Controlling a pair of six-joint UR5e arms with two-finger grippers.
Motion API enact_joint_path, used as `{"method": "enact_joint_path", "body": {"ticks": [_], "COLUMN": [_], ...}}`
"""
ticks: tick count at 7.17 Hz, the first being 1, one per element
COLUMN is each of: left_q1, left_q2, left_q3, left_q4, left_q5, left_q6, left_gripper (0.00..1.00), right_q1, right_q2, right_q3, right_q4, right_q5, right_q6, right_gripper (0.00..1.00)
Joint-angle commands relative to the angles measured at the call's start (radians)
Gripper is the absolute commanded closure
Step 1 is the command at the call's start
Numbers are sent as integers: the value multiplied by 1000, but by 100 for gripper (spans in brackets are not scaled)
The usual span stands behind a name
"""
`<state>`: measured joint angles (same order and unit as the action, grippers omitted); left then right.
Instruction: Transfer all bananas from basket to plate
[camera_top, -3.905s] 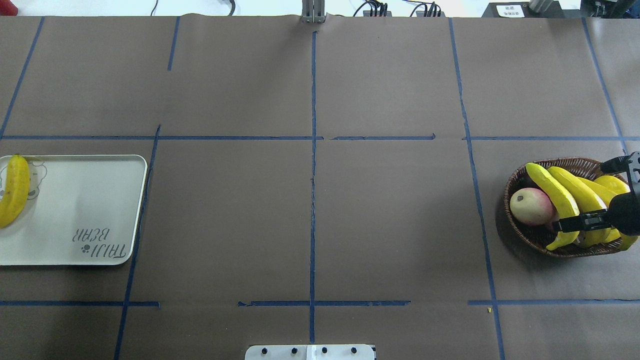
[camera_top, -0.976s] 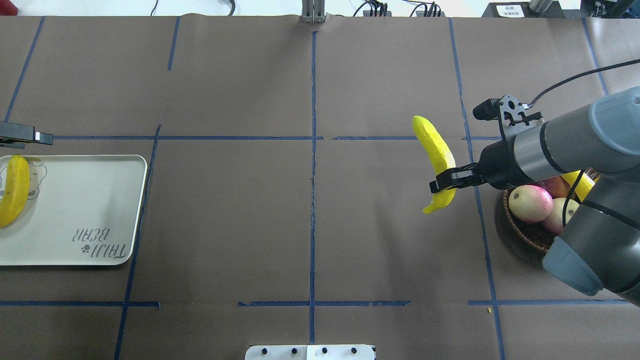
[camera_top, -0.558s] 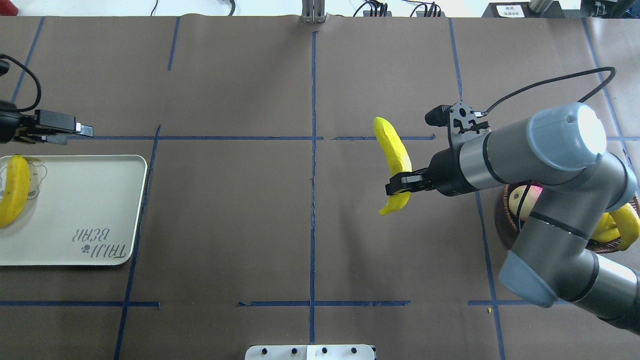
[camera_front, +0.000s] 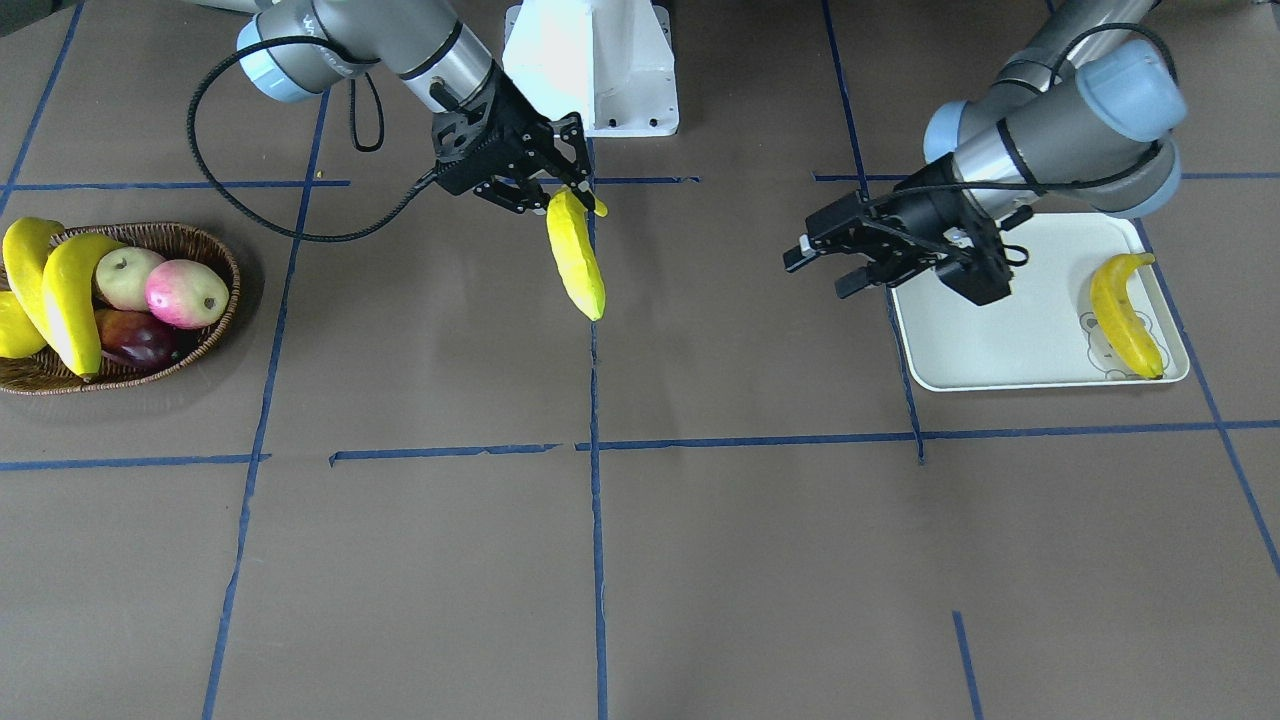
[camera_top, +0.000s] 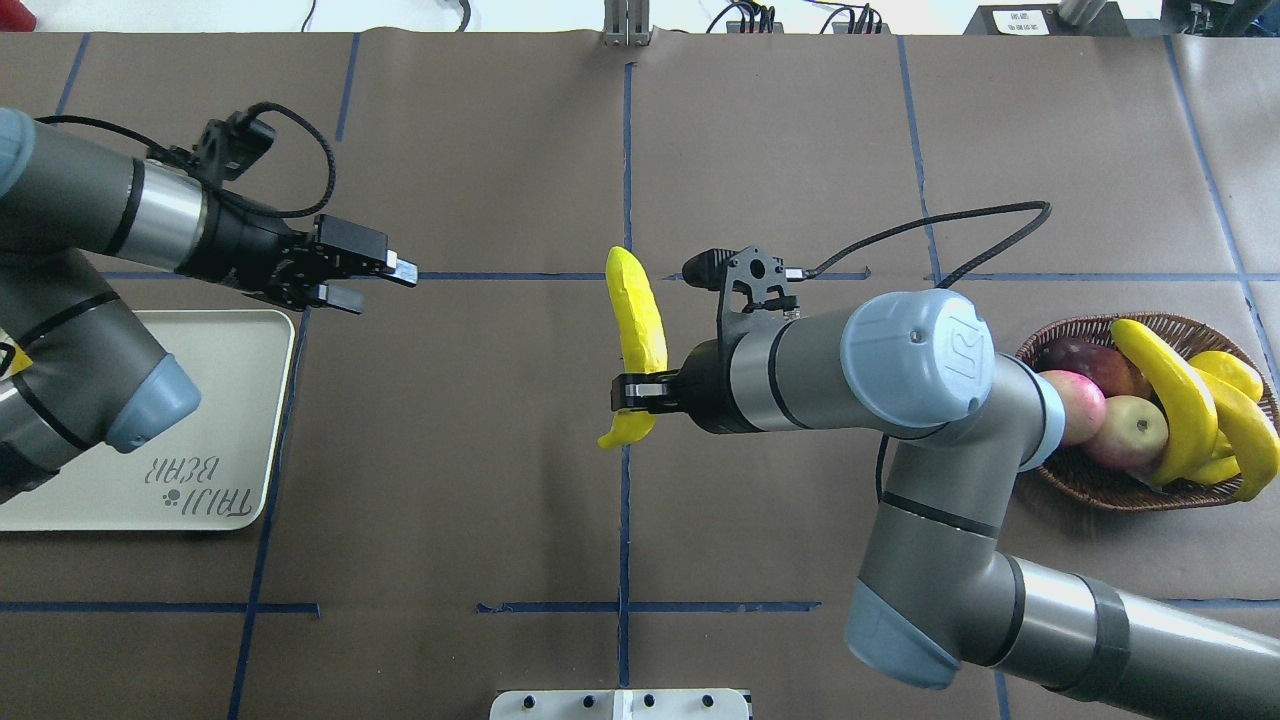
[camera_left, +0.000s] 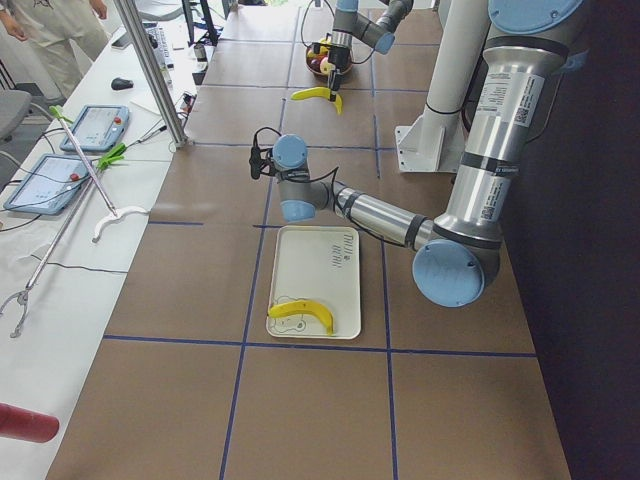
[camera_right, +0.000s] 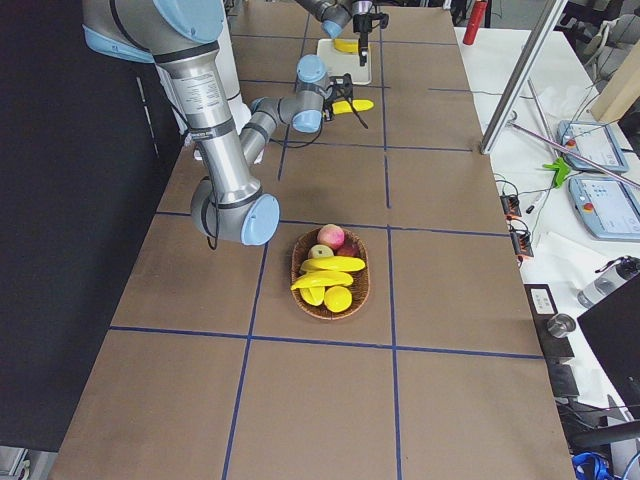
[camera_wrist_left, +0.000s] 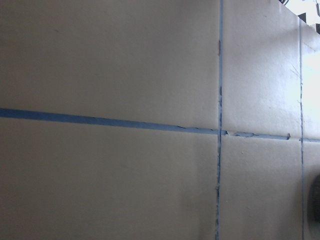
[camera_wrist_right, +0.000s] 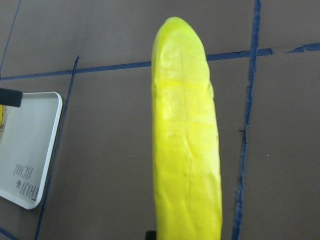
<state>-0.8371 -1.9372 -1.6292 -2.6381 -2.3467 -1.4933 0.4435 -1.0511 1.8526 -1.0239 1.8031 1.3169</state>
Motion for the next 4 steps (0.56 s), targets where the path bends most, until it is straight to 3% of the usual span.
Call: {"method": "enact_joint_path", "body": {"ticks": [1,4], "left_q1": [52,111], "left_q2": [-86,-129], "left_q3": [2,3], "left_q4": [3,15], "left_q5": [3,65], "left_q6": [-59,-84], "left_gripper": [0,0], "right_q1": [-37,-61], "right_q2": [106,189], "right_q3": [-82,-144], "right_q4": [-2,-2], "right_q5": [-72,-105], "right_q6": [48,77], "right_gripper": [98,98]}}
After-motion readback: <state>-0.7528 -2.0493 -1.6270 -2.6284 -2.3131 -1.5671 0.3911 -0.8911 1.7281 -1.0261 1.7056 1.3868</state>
